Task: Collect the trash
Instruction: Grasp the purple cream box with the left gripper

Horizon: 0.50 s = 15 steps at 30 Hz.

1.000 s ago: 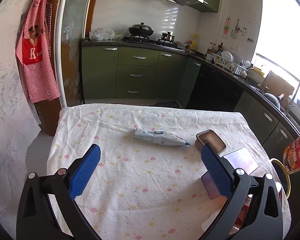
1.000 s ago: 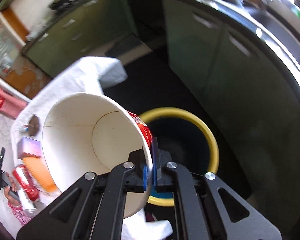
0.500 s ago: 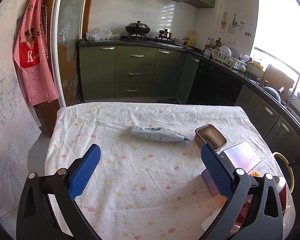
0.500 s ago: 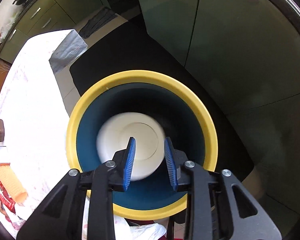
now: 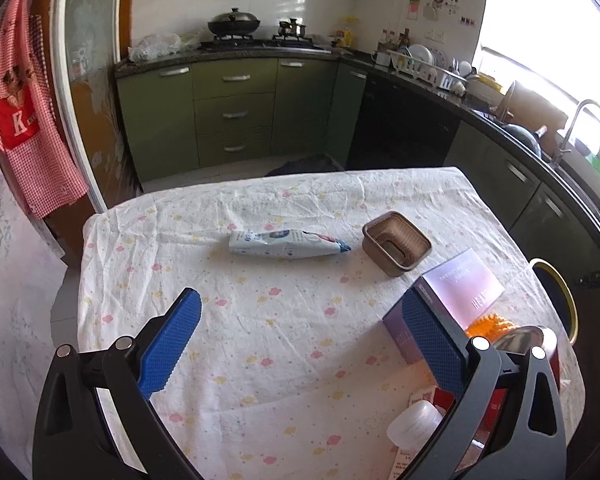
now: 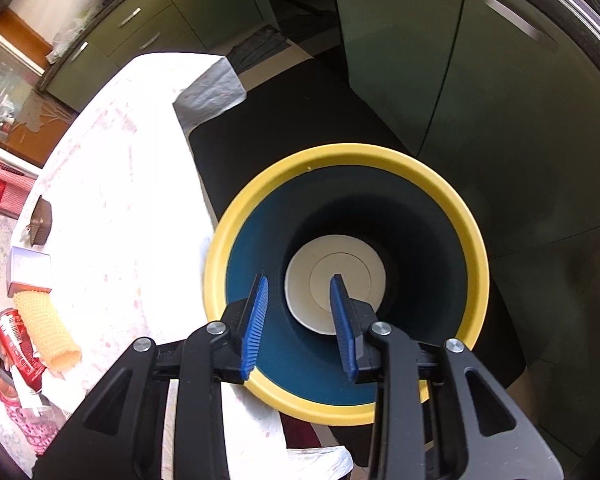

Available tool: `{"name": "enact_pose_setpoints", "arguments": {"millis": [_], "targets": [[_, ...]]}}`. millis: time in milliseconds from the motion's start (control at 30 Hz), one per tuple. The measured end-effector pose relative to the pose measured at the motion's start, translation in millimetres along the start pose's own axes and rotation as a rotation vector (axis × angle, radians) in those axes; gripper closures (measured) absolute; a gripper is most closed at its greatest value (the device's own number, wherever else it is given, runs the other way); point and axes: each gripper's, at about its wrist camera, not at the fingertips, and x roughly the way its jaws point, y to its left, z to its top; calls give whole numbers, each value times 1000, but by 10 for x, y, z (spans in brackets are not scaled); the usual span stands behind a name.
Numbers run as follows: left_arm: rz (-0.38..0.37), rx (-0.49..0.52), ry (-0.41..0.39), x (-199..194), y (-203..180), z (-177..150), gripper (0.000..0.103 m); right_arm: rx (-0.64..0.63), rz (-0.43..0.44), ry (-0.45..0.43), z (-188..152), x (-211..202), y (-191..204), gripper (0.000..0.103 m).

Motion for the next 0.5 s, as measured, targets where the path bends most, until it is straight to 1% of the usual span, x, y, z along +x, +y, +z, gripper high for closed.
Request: {"name": "enact_pose_setpoints", "arguments": {"millis": [100, 133, 167, 267, 367, 433, 500], "targets": [[-118, -43, 85, -77, -64, 66, 4, -17, 16, -2, -25, 30, 39, 68], [-143, -58, 121, -86, -112, 89, 4, -20, 21, 0, -87, -15, 13, 68], [-150, -72, 162, -77, -180, 117, 4, -23, 26, 4, -78, 15, 15, 68], [-124, -120, 293, 50, -435, 242, 4, -29, 37, 11, -62, 50, 32, 68], [-70, -150, 410, 262, -740, 360, 4, -45, 51, 10, -79, 63, 86, 67], [-59, -166, 478, 402, -928, 408, 4, -59, 56, 7, -139, 44, 113, 66], [-24, -186, 532, 526, -1066, 421, 4, -71, 67, 7, -149, 72, 115, 65]]}}
